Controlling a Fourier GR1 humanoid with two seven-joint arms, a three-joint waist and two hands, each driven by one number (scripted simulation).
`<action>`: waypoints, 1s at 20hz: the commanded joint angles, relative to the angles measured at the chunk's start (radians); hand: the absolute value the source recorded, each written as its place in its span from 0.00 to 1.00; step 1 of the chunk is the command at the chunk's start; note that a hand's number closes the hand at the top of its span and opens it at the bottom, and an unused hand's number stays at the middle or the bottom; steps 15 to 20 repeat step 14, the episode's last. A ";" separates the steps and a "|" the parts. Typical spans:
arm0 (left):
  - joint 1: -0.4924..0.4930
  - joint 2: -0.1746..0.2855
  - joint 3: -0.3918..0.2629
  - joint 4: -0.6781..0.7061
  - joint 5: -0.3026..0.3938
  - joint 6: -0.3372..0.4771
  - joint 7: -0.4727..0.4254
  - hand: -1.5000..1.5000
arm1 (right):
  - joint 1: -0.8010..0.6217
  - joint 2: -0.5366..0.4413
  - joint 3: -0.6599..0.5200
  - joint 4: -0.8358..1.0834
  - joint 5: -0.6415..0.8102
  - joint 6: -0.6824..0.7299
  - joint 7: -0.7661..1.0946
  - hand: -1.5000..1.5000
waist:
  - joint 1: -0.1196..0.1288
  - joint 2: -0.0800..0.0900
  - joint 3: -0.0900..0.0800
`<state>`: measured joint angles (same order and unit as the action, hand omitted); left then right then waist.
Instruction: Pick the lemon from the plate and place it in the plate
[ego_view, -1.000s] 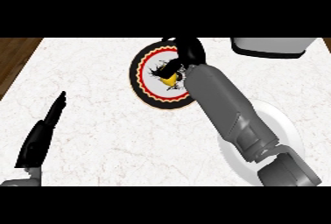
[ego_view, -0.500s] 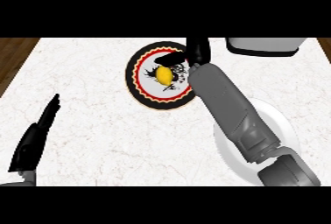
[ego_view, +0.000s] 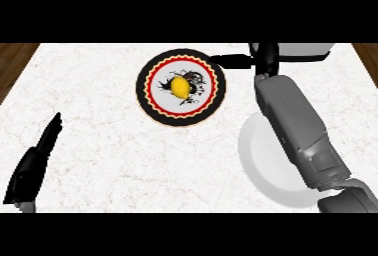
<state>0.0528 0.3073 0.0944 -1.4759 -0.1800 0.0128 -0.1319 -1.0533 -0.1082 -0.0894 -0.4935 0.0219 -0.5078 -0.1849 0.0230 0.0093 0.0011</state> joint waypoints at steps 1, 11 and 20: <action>0.040 -0.008 0.007 0.007 -0.015 0.013 -0.035 0.50 | 0.091 -0.080 -0.065 -0.023 -0.058 0.111 -0.144 0.00 | -0.008 -0.003 0.000; -0.029 -0.014 0.041 0.045 -0.007 -0.006 -0.030 0.50 | 0.129 -0.219 -0.112 0.098 -0.063 0.309 -0.309 0.00 | -0.004 -0.002 -0.001; 0.058 -0.006 0.036 -0.068 0.000 -0.033 0.015 0.50 | 0.177 -0.231 -0.123 0.094 -0.066 0.312 -0.336 0.00 | -0.002 -0.005 0.000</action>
